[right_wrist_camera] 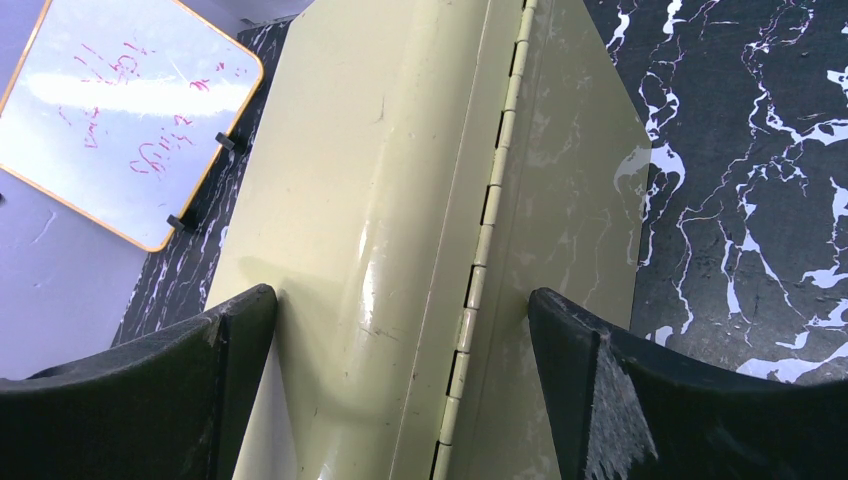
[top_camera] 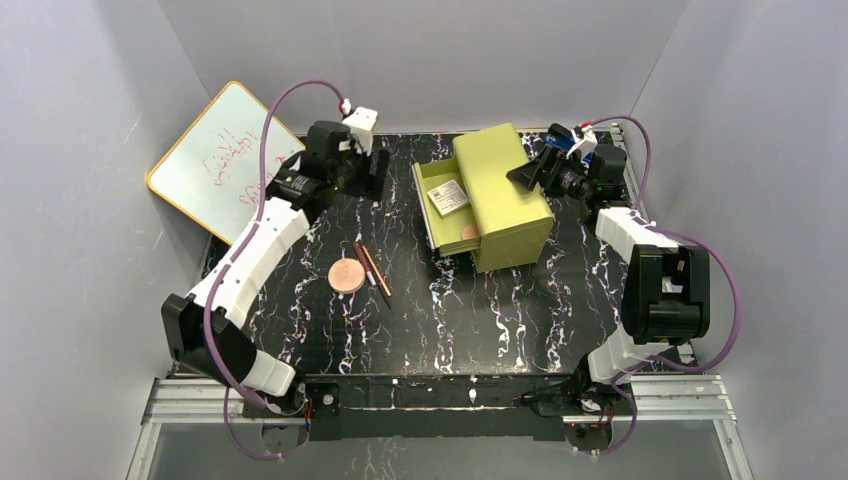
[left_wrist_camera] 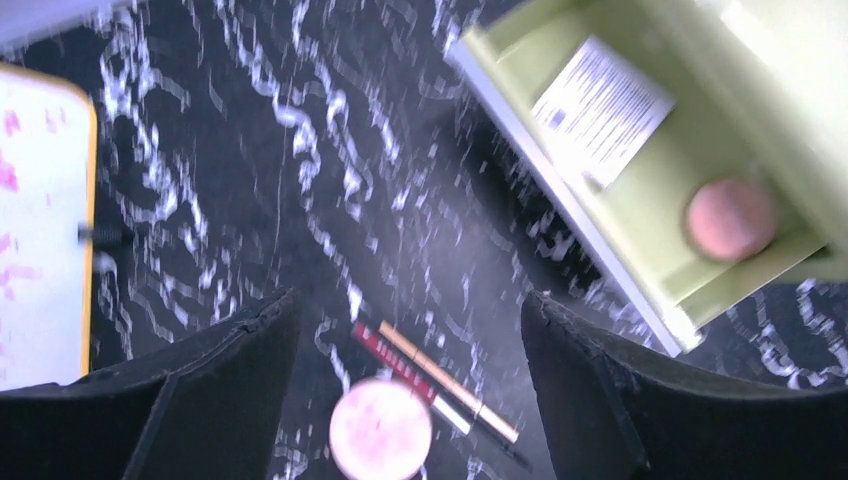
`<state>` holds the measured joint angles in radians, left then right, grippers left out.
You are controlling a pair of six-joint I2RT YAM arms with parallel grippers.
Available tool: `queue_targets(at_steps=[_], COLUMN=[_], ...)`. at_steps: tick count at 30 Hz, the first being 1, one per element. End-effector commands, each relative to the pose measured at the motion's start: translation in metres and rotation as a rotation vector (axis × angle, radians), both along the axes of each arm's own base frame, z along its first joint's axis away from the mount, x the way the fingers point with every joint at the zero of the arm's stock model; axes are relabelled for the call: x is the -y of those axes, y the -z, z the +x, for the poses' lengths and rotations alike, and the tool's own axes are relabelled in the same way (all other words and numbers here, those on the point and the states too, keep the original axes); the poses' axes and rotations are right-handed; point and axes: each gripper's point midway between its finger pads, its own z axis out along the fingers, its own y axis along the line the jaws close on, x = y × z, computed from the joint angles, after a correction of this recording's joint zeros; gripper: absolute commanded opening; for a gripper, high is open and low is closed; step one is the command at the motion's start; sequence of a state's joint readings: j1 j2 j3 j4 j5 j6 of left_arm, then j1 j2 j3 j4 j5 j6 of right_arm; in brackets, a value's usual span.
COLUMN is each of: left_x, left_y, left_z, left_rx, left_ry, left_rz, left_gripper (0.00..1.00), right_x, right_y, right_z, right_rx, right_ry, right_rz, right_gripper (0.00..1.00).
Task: Organize the makeup
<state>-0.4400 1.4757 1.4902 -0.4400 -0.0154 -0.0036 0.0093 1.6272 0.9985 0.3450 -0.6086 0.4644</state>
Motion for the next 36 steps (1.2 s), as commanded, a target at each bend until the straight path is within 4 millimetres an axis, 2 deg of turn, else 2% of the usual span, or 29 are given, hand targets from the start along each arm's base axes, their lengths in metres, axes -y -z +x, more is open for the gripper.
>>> queue_targets(at_steps=[1,4,8,10,13,20,28,31,34,36], left_x=[-0.051,-0.079,-0.105,-0.104,-0.114,-0.105,-0.111,-0.115,-0.117,-0.118], left_y=[0.069,0.096,0.140,0.152,0.183,0.236,0.259,0.264,0.264,0.263], left_z=[-0.043,-0.065,-0.082,-0.082,-0.088,-0.100,-0.099,-0.103,-0.104,-0.103], left_rx=[-0.206,-0.285,-0.404,-0.432,-0.531,-0.674,-0.718,-0.740,-0.744,-0.741], left_ry=[-0.086,-0.179,-0.247,-0.262,-0.294,-0.263,-0.279,-0.283,-0.284,-0.285], left_rz=[0.145,0.161,0.154,0.106,0.094,0.028,0.035,0.035,0.033,0.032], left_gripper=[0.76,0.68,0.48,0.41,0.36,0.35,0.32,0.20,0.02,0.00], right_x=[0.008,0.007,0.007,0.007,0.006,0.005,0.006,0.007,0.006,0.006], right_y=[0.087,0.088,0.087,0.087,0.085,0.085,0.087,0.089,0.089,0.090], right_z=[-0.040,-0.040,-0.039,-0.039,-0.040,-0.040,-0.040,-0.041,-0.040,-0.041], right_rx=[-0.273,-0.275,-0.273,-0.273,-0.268,-0.267,-0.271,-0.275,-0.277,-0.279], right_ry=[-0.010,-0.012,-0.014,-0.016,-0.017,-0.020,-0.017,-0.016,-0.016,-0.017], right_rz=[-0.088,-0.084,-0.080,-0.078,-0.078,-0.073,-0.077,-0.078,-0.078,-0.077], right_gripper=[1.00,1.00,1.00,1.00,1.00,1.00,1.00,1.00,1.00,1.00])
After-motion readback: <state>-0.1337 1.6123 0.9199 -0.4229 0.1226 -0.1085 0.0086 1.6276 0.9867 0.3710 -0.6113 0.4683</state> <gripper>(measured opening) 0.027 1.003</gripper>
